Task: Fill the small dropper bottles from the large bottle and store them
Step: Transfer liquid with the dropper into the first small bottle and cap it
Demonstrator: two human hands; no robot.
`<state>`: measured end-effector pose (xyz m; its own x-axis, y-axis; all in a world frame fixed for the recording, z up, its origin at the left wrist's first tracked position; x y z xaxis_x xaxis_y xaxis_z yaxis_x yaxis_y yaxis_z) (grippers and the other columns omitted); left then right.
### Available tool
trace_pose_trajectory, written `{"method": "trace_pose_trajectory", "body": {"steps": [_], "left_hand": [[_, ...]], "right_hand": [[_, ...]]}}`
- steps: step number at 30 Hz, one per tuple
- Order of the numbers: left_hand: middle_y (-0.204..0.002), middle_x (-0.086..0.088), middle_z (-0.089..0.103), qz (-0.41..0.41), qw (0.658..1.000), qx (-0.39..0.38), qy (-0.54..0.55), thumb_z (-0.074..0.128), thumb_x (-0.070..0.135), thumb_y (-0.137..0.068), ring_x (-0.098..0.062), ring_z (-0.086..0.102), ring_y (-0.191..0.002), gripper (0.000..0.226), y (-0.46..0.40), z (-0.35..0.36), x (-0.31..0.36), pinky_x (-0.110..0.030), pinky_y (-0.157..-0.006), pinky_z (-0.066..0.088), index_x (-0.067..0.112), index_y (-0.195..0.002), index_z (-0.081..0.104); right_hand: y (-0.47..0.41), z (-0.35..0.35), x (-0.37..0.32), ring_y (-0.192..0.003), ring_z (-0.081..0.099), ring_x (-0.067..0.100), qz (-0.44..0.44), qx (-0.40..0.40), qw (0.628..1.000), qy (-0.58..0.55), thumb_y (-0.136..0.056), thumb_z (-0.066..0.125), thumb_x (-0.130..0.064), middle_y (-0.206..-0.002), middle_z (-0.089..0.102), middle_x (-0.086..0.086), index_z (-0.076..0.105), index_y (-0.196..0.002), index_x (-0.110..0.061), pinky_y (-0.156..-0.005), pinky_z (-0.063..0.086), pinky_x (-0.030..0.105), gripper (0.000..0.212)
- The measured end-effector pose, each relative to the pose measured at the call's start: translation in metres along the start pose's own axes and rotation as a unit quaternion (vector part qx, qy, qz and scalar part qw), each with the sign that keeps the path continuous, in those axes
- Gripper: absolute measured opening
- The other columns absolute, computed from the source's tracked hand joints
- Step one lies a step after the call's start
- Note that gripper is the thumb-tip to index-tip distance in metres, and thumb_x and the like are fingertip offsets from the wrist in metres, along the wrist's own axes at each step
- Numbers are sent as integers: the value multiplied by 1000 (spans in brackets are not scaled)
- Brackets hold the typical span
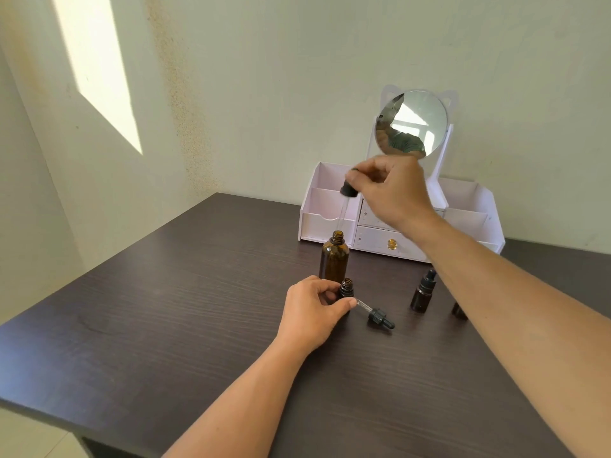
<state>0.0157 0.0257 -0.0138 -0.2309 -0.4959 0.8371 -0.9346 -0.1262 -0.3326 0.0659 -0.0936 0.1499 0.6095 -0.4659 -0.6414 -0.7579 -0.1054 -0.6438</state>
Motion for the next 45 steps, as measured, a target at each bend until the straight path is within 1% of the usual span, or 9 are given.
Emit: {"method": "trace_pose_trajectory", "body": {"steps": [6,8,12,17,21,23,28,35,45], "left_hand": [[-85,8,62,1,1000,1,0,79,37,-77,-3,53,-67,40,0,0,-2,-11,-61,40,18,-112,72],[-85,7,62,2,1000,1,1,79,37,-77,-3,53,-67,41,0,0,-2,-11,-61,40,18,-112,72],[-83,8,60,1,1000,6,1,80,37,-76,-3,52,-66,42,0,1,-2,-11,-61,40,17,-112,72],[-84,6,61,2,1000,1,-2,79,37,-77,-4,52,-68,42,-1,1,-2,-12,-63,41,17,-114,71],[-84,7,60,2,1000,2,-5,79,37,-77,-4,51,-67,41,-1,1,-2,-12,-62,40,18,-112,72],[-84,7,60,2,1000,2,-5,79,37,-76,-4,52,-67,42,-1,1,-2,-13,-63,41,17,-113,71],[-83,7,59,3,1000,4,-6,79,37,-76,-4,51,-66,43,-1,0,0,-12,-61,40,17,-114,71],[-82,8,60,3,1000,5,-3,80,37,-76,-4,53,-67,43,0,0,0,-12,-63,41,17,-113,71],[-83,8,61,-1,1000,4,-1,80,36,-76,-3,52,-66,40,0,-1,1,-9,-60,40,17,-111,73]], "right_hand": [[-9,-22,-24,-65,67,-1,-36,43,998,-9,-84,69,-15,-74,71,-4,73,-87,-7,-65,51,11,9],[-3,-23,-24,-62,65,-5,-33,27,999,-3,-84,70,-15,-72,68,-7,72,-86,-8,-62,48,8,8],[17,-22,-14,-63,66,-4,-18,-17,1000,15,-84,70,-15,-71,69,-13,71,-79,-17,-67,52,12,5],[36,-20,-2,-65,66,-2,1,-30,999,23,-83,71,-16,-72,68,-13,74,-82,-16,-68,53,16,3],[43,-17,2,-62,64,-8,3,-43,999,16,-84,70,-15,-68,66,-18,69,-73,-26,-65,50,8,16],[45,-14,4,-62,64,-9,5,-47,999,17,-84,70,-13,-69,65,-18,71,-77,-21,-65,49,7,11],[46,-10,8,-67,65,0,5,-43,999,33,-83,70,-12,-73,66,-13,74,-81,-15,-72,55,21,5],[43,-14,0,-62,64,-7,-2,-54,998,16,-85,69,-12,-68,66,-17,69,-74,-24,-63,51,9,16],[3,-23,-18,-58,60,-8,-26,34,999,10,-84,70,-18,-70,66,-12,73,-85,-12,-59,47,7,6]]}}
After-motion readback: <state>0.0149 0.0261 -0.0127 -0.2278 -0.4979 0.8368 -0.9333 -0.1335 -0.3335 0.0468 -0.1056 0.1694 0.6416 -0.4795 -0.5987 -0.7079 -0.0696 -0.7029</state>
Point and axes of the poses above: each hand's wrist, its own y-axis away from the middle knuckle, its own z-axis out of the palm, x = y × z, the point moved 2 cm from there along -y, towards the middle knuckle
